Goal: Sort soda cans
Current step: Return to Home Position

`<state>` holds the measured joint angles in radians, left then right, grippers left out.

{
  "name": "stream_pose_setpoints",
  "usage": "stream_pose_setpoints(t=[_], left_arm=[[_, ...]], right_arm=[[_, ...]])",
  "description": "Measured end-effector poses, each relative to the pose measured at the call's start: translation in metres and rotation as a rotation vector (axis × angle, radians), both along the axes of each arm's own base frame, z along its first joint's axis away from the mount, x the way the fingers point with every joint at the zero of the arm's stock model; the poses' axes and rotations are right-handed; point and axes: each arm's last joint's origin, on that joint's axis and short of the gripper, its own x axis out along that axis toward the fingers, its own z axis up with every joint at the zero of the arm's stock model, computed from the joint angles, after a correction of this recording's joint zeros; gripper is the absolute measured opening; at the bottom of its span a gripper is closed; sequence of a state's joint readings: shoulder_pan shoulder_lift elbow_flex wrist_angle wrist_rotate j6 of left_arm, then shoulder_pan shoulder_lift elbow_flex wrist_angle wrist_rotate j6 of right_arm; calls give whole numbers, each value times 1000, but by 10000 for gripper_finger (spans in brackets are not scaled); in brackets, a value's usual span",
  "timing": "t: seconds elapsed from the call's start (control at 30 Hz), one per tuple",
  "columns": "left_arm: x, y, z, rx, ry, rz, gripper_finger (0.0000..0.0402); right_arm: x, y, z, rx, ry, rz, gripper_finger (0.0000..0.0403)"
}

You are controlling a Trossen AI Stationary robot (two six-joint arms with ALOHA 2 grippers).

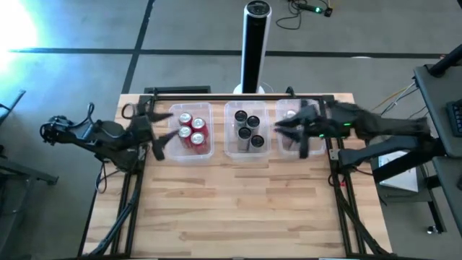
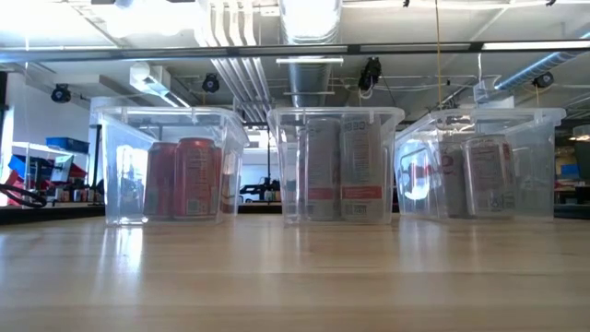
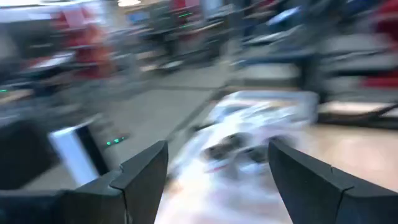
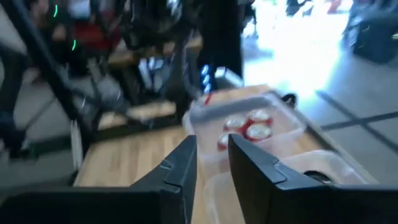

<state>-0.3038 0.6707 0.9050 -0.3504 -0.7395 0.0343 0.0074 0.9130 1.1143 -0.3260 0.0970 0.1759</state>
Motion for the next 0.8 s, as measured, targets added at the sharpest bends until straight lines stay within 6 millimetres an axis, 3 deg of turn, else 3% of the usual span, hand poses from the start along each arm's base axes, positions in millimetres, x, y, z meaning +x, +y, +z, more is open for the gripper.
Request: stream_pose_setpoints(t=[0.1,0.2,0.3,0.37,0.6,0.73,0.8], left_arm=[[-10,6,-17,27,35,159,260],[-15,8,-32,-35,1,184,260],[-18,12,-45,-9,8,284,260],[-21,13,-54,1,13,305,260],[-31,15,-77,-37,-71,219,260],[-37,15,-93,-48,-118,140,260],[-40,16,-105,-62,-133,140,260]], right_arm=[[-32,-4,-1,-20,-24,-135,73],[-64,-9,-10,-161,78,-265,65],[-111,-9,-12,-83,0,-290,61],[-128,-9,-18,-80,-49,-279,59],[-172,-8,-45,-233,-375,-252,66],[-187,-8,-72,-320,-492,-274,70],[-181,-8,-78,-332,-520,-287,70]])
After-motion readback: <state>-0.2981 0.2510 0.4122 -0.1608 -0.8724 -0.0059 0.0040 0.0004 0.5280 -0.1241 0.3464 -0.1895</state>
